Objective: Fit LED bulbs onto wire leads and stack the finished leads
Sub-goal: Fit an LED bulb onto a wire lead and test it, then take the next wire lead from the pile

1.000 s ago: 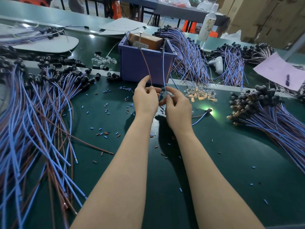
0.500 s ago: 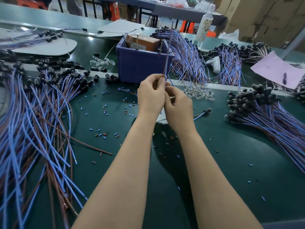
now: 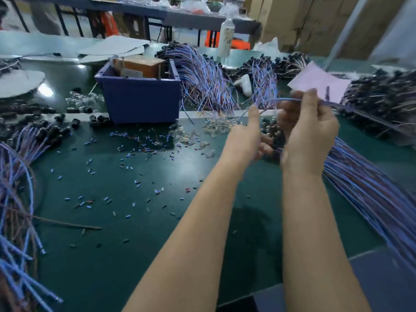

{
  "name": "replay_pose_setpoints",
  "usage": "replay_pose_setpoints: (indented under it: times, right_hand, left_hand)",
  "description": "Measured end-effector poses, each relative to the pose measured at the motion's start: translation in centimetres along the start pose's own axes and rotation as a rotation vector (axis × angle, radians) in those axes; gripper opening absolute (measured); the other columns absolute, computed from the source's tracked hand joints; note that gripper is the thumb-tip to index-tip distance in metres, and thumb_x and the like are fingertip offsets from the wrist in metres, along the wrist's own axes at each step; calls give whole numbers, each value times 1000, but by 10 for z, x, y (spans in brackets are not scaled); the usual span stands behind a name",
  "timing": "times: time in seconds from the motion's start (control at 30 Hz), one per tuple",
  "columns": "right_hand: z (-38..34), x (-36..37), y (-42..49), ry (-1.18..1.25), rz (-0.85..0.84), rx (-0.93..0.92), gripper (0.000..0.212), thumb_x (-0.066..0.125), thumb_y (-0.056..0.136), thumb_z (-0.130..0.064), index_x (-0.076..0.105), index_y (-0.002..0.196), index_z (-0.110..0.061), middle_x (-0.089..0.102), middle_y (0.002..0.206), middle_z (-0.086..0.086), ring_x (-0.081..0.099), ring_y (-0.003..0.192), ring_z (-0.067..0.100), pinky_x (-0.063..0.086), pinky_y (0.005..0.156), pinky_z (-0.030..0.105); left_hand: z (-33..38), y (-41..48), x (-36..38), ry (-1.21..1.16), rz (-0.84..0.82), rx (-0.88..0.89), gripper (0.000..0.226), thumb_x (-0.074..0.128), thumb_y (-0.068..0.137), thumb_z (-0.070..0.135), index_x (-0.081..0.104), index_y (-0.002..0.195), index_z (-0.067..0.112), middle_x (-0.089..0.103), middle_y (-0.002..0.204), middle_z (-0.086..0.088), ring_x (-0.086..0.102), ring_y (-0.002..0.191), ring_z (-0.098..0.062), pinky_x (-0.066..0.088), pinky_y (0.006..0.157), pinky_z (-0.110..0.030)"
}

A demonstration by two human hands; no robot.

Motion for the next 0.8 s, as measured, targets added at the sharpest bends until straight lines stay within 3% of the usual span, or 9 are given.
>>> replay_pose_setpoints:
  times: [0.07,0.17,0.33,0.43,0.47,0.57,0.63,0.7,0.8]
  right_hand:
    - [5,-30,6,102,85,77,31,46,100,-21,63,74,-15,62,53,-6,51,45,6,41,45,17]
    - [12,-82,11,73,236,113,34,45,100,-22,61,71,-16,61,50,-6,50,41,6,40,42,18]
    - [46,-151,11,-54,396,332,41,42,101,-31,55,66,-14,59,42,-7,50,33,3,40,37,14]
    - [81,-165,4,300,449,542,38,38,102,-27,54,72,-10,63,46,-3,58,39,4,47,41,15]
    - [89,-165,2,427,473,576,37,36,103,-25,53,75,-8,65,50,1,62,44,7,52,47,16]
    - [104,-166,0,531,525,613,31,34,103,-20,51,85,-3,67,74,12,66,70,18,56,72,26]
    - [106,-163,0,500,537,612,24,38,102,-18,51,90,-2,63,89,13,64,83,21,53,83,30]
    - [105,-160,-1,464,539,614,21,42,100,-15,52,88,-2,61,93,11,63,86,21,53,82,30]
    - [104,-151,-3,367,532,608,17,46,97,-12,55,85,-3,60,89,7,63,75,17,54,63,23]
  left_hand:
    - [-12,2,47,-395,-159,-121,50,26,101,48,52,79,10,51,37,3,32,27,-3,24,33,-10]
    - [-1,13,78,-701,-167,-84,24,38,100,23,50,82,14,50,42,8,34,32,-2,25,34,-11]
    - [-5,31,117,-656,-128,-104,23,37,100,7,53,84,5,63,57,0,53,39,-1,44,41,-11]
    - [-30,35,146,-522,-173,-222,24,29,100,1,51,90,-2,63,98,-16,64,63,-10,48,59,-18]
    - [-38,37,155,-486,-204,-251,28,26,100,0,46,80,1,58,96,-12,60,72,-15,46,63,-21]
    - [-59,44,166,-447,-245,-317,35,26,100,2,32,67,13,35,70,-1,35,60,-10,29,51,-21]
    - [-66,47,167,-447,-249,-327,35,27,101,5,36,67,11,40,71,0,38,61,-7,30,53,-21]
    - [-69,50,158,-428,-185,-314,31,33,100,5,44,72,10,51,75,-2,48,65,-8,36,59,-18]
    - [-66,46,141,-386,-145,-279,25,39,96,6,51,74,11,59,75,-3,55,64,-9,45,61,-20]
Point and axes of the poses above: each hand's wrist, its own y-axis towards the middle knuckle, its own x-axis out of the palm, z = x × y, the point moved 10 cm from there along y, towards the middle knuckle
